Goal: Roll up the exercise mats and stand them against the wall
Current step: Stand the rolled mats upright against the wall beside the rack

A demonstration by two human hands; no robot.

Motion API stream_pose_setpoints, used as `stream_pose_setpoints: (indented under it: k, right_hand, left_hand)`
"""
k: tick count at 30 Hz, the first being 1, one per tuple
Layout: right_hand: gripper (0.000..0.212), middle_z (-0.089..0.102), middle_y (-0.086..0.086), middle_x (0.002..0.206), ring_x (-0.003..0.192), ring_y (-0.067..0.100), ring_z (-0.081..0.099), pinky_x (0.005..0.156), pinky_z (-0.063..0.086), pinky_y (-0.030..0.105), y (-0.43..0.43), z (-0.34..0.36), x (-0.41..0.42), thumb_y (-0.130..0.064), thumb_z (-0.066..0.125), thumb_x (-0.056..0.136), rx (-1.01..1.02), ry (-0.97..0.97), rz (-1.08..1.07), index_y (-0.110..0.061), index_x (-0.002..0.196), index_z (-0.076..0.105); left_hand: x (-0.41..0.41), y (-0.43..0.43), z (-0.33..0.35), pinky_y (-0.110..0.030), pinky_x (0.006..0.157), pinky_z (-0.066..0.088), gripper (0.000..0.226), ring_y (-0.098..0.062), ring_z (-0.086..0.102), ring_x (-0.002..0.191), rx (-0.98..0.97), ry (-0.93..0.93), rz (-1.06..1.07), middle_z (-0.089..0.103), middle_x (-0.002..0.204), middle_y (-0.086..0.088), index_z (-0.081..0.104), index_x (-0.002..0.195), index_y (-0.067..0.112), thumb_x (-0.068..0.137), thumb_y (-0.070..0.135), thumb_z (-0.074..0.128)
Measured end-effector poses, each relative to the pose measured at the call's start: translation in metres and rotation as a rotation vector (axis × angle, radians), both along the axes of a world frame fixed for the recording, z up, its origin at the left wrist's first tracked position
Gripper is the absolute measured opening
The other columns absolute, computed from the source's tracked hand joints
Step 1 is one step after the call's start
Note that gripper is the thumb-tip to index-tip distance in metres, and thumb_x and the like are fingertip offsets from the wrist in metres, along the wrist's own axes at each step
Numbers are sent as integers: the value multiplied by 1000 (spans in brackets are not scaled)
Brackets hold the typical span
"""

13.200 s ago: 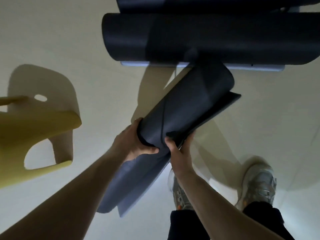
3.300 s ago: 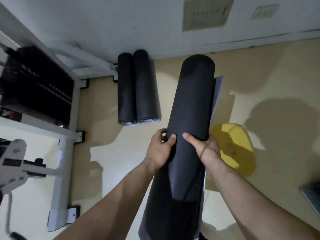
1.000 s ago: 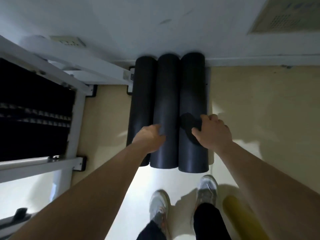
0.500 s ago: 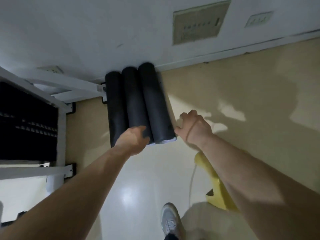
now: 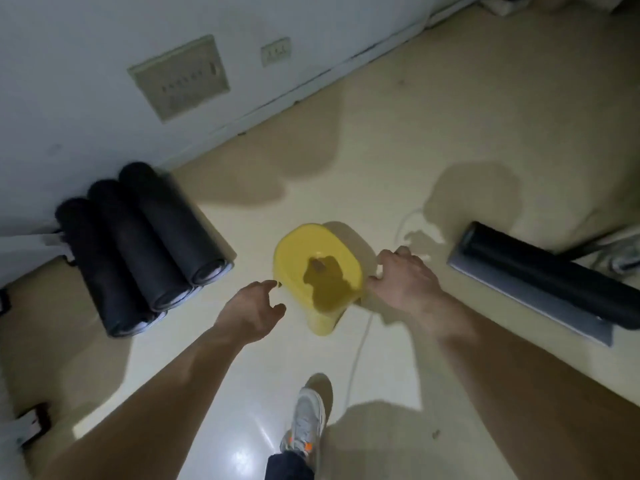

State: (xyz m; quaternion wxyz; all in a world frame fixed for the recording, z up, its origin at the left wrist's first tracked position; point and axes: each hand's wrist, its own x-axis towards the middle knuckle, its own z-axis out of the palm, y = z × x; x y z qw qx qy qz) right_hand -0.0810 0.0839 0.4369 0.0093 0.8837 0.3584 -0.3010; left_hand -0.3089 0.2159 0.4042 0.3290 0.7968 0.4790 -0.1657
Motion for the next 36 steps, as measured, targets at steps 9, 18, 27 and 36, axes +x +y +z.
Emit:
stream_pose_setpoints:
  k: [9,18,27,36]
  right_hand:
    - [53,43,11,140,126,32,51,101,50,44,-207,-30,118,-44,52,101,-89,62,-309,-19,147,46]
    - [62,40,12,147,131,32,49,101,50,45,-361,-93,243,-45,55,101,-57,116,-617,-19,154,36]
    - [76,34,17,149,133,40,48,103,47,49,-453,-250,409,-43,58,100,-12,131,-827,-15,160,21]
    - [85,26,26,156,134,52,43,109,39,55,-497,-452,576,-41,67,96,301,15,-1168,-9,159,20]
  left_hand:
    - [168,-133,-20,-34,110,34,60,-23,38,142,-40,23,-396,43,155,-3,34,156,22,101,39,51]
    - [353,-229,-83,-34,114,34,60,-22,42,141,-38,99,-557,46,154,-4,35,155,22,100,35,55]
    - [547,-292,-225,-40,110,41,65,-25,47,137,91,107,-741,46,152,-3,30,156,19,99,40,54]
    - [695,-248,-411,-57,110,33,106,-53,38,133,174,-143,-53,30,153,-24,9,158,8,86,56,71]
